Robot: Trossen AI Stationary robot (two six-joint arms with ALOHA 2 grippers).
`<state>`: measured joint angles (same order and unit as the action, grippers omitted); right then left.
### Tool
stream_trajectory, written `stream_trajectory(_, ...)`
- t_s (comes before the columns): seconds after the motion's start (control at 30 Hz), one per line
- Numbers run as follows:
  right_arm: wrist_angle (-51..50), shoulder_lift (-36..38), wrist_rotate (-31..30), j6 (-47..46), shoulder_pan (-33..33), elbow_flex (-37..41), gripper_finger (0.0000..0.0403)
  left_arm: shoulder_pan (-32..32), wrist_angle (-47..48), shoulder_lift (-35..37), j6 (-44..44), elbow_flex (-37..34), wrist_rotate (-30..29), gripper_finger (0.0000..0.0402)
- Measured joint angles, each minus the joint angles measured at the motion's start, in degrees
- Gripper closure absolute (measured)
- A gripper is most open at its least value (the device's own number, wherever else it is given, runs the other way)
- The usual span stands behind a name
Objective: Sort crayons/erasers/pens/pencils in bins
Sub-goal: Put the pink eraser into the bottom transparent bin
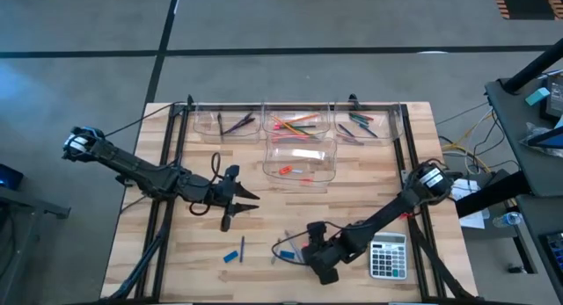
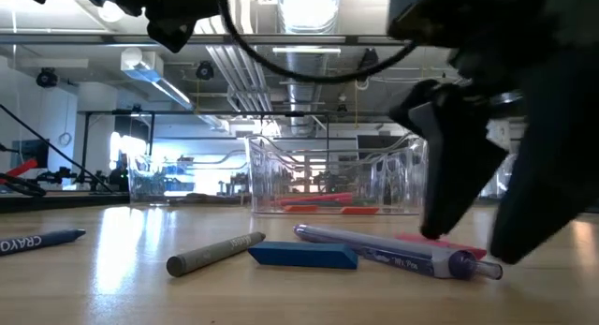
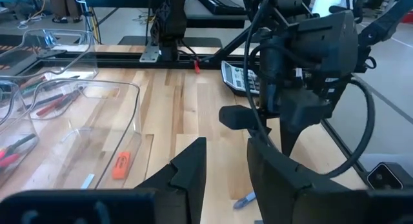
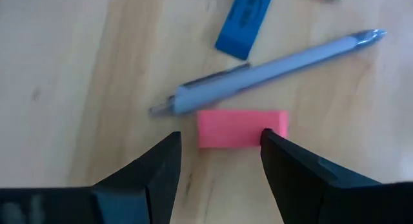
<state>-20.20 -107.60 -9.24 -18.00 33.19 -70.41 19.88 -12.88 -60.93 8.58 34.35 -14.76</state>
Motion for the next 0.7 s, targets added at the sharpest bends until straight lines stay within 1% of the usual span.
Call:
stream_trajectory(0.23,3.2,-0.1,0.0,-0.5,0.8,1.1,0.0202,0.0,-0.1,-0.4,0.0,0.0,0.0,0.0304)
stream_trajectory(0.43,3.6,-0.1,-3.3,-0.5,0.8,1.7,0.0202,0.0,-0.1,-0.4,0.0,0.0,0.0,0.0304)
stream_trajectory(0.7,3.8,-0.1,-5.2,1.2,0.8,1.9,0.0202,0.0,-0.2,-1.0,0.0,0.0,-0.1,0.0304)
